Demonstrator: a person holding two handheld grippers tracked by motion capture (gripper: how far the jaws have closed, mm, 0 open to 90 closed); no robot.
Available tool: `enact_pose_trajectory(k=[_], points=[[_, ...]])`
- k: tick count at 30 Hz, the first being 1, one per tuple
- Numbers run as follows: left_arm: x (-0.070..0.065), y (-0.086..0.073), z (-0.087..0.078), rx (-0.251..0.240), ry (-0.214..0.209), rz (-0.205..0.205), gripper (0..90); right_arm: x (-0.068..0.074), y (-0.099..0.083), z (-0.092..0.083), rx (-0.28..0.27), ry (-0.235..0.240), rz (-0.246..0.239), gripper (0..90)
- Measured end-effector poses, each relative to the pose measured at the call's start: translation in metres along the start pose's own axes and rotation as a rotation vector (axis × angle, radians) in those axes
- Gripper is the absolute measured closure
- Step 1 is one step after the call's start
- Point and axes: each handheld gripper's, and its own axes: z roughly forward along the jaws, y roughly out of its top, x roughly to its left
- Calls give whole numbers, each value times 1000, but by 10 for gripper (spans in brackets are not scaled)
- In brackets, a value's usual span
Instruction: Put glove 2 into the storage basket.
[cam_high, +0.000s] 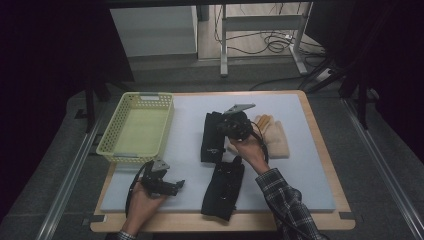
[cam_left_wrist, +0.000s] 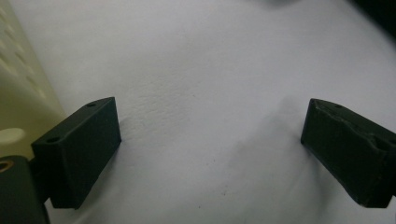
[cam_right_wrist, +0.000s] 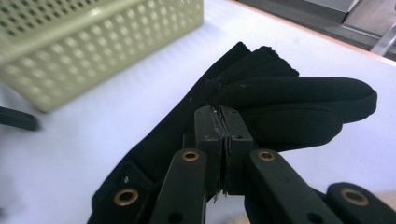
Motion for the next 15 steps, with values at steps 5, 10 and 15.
enact_pose_trajectory(k=[5, 10, 15], points=[[0, 0, 0, 1, 1, 2, 49, 8, 2, -28, -43, 39, 29, 868], [0, 0, 0, -3, 2, -1, 49, 24, -8, -55, -66, 81, 45, 867], [0, 0, 0, -2, 0, -3, 49, 44, -29, -81, -69, 89, 60, 867]])
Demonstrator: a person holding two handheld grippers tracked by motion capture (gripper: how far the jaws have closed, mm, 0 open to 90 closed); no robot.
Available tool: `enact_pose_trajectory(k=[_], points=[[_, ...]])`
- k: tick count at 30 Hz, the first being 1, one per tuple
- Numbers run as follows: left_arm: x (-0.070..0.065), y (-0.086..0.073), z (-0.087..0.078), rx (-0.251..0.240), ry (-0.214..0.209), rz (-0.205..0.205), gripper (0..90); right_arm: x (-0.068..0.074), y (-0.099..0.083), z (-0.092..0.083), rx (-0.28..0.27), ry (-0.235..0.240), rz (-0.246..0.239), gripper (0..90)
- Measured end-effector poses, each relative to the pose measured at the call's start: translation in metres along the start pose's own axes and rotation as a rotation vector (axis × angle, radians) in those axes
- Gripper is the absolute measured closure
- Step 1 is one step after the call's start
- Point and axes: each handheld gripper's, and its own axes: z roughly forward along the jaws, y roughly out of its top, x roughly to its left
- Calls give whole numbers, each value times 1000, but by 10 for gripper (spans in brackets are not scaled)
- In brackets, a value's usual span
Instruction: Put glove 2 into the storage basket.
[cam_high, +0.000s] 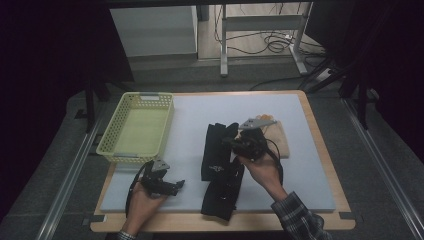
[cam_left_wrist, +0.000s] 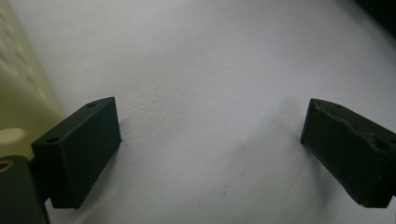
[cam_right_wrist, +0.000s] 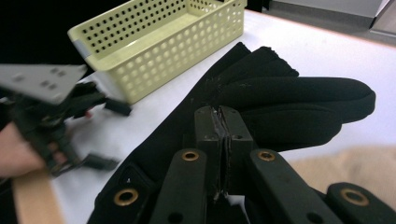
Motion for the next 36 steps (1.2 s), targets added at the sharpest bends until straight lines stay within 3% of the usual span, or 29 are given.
enact_pose_trajectory(k=[3, 8, 13, 15, 18, 21, 24, 27, 30, 33, 36], points=[[0, 0, 0, 4, -1, 4, 49, 13, -15, -15, -6, -5, 20, 867], [0, 0, 0, 3, -1, 4, 49, 27, -39, -22, -8, -14, 73, 867], [0, 0, 0, -2, 2, 0, 49, 28, -66, -21, -30, -14, 147, 866], [0, 0, 0, 0, 1, 2, 49, 26, -80, -16, -8, -22, 161, 865], [0, 0, 0, 2, 1, 4, 49, 23, -97, -8, 53, -45, 125, 804], [0, 0, 0, 1, 1, 4, 49, 20, -110, -1, 103, -53, 61, 563], [0, 0, 0, 2, 0, 4, 49, 15, -111, -9, 76, -77, 32, 485], [0, 0, 0, 1, 1, 4, 49, 5, -112, -21, 51, -84, 29, 511], [0, 0, 0, 1, 1, 5, 49, -1, -120, -30, 72, -69, 32, 681], [0, 0, 0, 1, 1, 4, 49, 1, -135, -31, 123, -32, 15, 791], [0, 0, 0, 1, 1, 4, 49, 8, -145, -28, 158, 10, -3, 802]])
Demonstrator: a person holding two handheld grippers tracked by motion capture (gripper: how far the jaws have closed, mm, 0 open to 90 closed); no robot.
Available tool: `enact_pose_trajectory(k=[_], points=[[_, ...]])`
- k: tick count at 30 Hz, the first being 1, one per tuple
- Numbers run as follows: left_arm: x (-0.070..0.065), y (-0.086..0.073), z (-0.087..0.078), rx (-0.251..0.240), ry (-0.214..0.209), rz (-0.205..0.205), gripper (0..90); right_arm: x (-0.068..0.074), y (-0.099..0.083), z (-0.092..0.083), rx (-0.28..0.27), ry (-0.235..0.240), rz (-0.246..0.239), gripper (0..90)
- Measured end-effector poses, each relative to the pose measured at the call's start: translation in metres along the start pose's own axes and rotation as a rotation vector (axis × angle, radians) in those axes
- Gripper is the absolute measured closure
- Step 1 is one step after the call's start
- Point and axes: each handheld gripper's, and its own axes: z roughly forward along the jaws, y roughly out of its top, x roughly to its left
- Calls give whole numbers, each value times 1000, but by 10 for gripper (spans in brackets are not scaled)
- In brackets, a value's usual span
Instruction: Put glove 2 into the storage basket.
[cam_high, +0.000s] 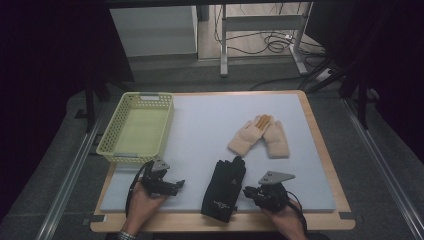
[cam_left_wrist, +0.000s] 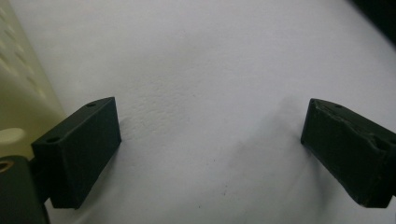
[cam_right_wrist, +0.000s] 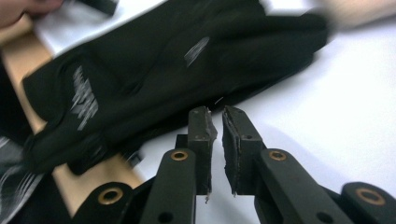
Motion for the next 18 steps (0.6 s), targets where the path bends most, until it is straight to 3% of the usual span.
enact_pose_trajectory(k=[6, 12, 18], points=[[0, 0, 0, 0, -1, 0, 50, 14, 4, 23, 30, 31, -43, 794], [0, -1, -3, 3, -1, 10, 56, 19, 16, 40, 19, 42, -41, 786], [7, -6, -10, 14, 36, 6, 45, 21, 31, 60, 3, 30, -33, 785]])
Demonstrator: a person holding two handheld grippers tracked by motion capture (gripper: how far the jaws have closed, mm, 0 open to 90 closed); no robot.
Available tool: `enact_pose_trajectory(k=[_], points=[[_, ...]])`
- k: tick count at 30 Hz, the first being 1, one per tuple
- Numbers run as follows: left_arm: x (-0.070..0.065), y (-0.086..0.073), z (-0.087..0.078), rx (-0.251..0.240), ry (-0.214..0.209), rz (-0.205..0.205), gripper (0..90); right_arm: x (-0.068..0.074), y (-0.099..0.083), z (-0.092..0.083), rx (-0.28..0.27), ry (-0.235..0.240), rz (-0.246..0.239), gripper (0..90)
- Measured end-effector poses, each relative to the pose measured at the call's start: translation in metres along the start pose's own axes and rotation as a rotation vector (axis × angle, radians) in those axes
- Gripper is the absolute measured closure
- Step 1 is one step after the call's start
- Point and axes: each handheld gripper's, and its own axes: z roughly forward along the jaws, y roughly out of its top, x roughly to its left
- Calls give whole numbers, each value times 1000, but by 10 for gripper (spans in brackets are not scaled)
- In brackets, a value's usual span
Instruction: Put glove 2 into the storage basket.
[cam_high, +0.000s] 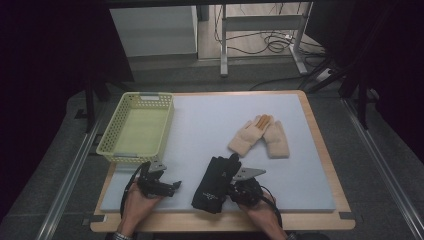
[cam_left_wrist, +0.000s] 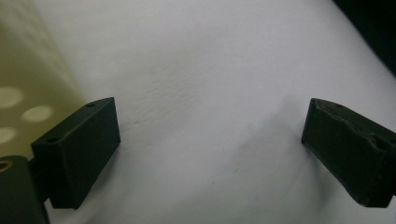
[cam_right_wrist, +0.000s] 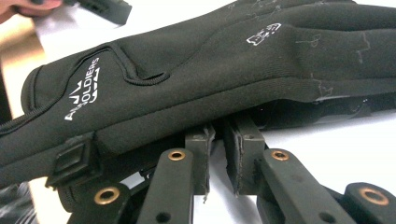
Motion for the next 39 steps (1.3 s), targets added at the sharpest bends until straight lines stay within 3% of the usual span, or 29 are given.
enact_pose_trajectory(k=[5, 10, 13, 18, 22, 25, 35, 39], points=[[4, -2, 1, -5, -17, -13, 38, -1, 8, 9, 0, -15, -17, 780], [6, -4, -1, -8, -4, -14, 33, -1, 18, 23, -17, -5, 9, 779], [12, -6, -3, -4, 2, -23, 30, 2, 27, 34, -15, -14, -1, 774], [18, -10, -6, -1, -8, -29, 33, 5, 33, 39, -3, 5, -23, 686], [19, -11, -6, -1, -16, -26, 36, 0, 26, 21, 7, 3, -45, 598], [19, -11, -6, -2, -18, -27, 36, -11, 19, 4, 12, -57, -73, 552], [18, -10, -8, -2, -13, -31, 51, -75, -12, -53, -22, -231, 30, 418], [15, -6, -14, -7, -35, -44, 56, -95, -25, -70, -27, -298, 60, 336]])
